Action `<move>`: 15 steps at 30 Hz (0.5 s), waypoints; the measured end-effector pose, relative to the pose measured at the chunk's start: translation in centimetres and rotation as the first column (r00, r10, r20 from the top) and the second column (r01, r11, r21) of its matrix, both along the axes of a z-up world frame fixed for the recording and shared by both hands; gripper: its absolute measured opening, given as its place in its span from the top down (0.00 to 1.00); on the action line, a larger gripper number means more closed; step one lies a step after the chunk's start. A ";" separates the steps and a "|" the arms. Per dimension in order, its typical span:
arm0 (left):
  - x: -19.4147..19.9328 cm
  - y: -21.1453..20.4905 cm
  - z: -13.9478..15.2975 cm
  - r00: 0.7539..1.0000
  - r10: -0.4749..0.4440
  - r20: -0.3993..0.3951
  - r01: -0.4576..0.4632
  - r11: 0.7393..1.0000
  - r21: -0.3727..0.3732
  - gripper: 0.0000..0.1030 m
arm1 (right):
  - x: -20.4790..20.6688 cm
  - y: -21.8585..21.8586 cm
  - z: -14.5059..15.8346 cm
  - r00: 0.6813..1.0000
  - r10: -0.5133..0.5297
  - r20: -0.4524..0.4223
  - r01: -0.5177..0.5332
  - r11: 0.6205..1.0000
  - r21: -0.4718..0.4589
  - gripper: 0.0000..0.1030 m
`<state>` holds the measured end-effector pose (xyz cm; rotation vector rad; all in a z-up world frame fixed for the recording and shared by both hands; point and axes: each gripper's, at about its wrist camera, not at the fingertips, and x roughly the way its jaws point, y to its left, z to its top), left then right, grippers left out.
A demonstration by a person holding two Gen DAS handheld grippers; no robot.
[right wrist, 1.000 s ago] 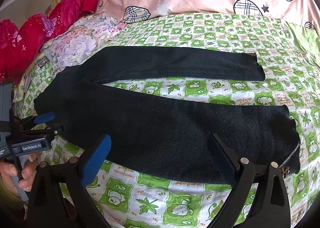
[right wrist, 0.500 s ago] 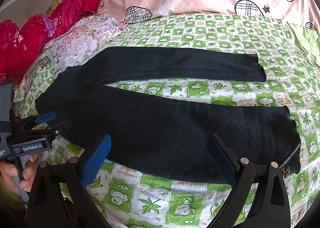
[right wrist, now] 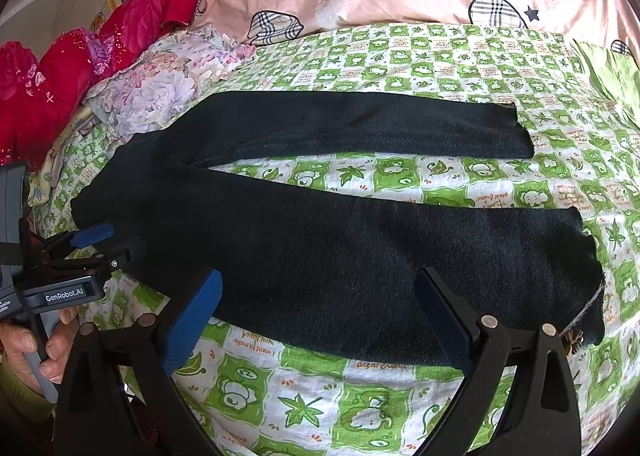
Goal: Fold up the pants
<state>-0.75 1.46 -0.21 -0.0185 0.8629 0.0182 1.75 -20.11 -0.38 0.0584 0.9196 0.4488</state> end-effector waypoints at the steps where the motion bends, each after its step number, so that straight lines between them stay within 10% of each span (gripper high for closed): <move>1: 0.0 0.0 0.0 1.000 -0.001 0.000 0.001 1.000 -0.001 0.12 | 0.0 0.0 0.0 1.000 0.000 -0.001 0.000 1.000 0.000 0.06; 15: 0.1 -0.2 0.5 1.000 -0.016 -0.003 0.016 1.000 -0.011 0.12 | -0.2 0.1 0.2 1.000 0.002 -0.006 -0.002 1.000 0.013 0.06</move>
